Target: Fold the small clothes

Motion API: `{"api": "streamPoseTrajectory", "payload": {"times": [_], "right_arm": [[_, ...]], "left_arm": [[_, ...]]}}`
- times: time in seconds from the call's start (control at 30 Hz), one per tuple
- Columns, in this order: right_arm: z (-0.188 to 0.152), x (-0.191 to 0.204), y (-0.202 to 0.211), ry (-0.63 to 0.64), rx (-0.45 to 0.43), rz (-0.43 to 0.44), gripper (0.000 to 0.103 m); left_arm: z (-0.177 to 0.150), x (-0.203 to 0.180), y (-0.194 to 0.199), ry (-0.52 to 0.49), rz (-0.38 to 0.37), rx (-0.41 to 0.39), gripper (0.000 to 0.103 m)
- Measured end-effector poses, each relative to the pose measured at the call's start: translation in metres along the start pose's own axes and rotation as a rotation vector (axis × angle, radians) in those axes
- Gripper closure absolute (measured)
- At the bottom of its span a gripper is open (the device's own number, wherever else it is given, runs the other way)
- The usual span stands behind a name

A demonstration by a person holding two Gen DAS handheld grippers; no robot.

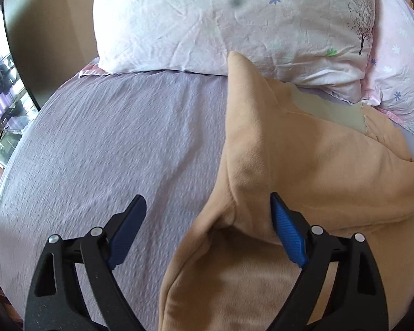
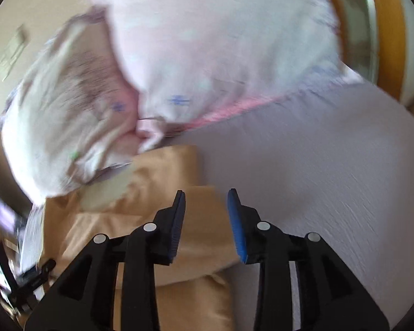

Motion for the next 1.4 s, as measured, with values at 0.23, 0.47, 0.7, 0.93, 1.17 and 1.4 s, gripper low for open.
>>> {"api": "streamPoseTrajectory", "payload": {"times": [0.23,0.47,0.7,0.93,1.17,1.4], "right_arm": [[-0.011,0.182,-0.073,0.417,0.215,0.248,0.068],[-0.014,0.274,-0.154,0.582,0.313,0.332,0.067],[-0.014,0.289,-0.182,0.594,0.389,0.384,0.071],[-0.008,0.311,-0.160,0.537,0.355,0.557,0.100],[0.001,0.337,-0.156,0.568,0.247,0.471,0.100],[0.017,0.235,-0.073,0.529,0.072,0.275,0.054]], "left_arm": [[-0.013,0.036,0.053,0.106,-0.151,-0.077,0.016],[-0.039,0.088,0.091,0.095,-0.138,-0.129,0.014],[-0.038,0.117,0.092,0.083,-0.130,-0.150,0.012],[-0.037,0.121,0.072,0.102,-0.158,-0.114,0.012],[-0.037,0.111,0.070,0.086,-0.167,-0.112,0.012],[-0.049,0.107,0.091,0.024,-0.227,-0.162,0.012]]}}
Point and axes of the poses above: each gripper's, at about its wrist camera, not at the fingertips, and y roughly against the way its jaws point, x to its left, z to its top, the point moved 8 cm from there along -y, roughly the way its jaws point, and after that the axes turned 6 degrees about y, right-handed, at the moved point
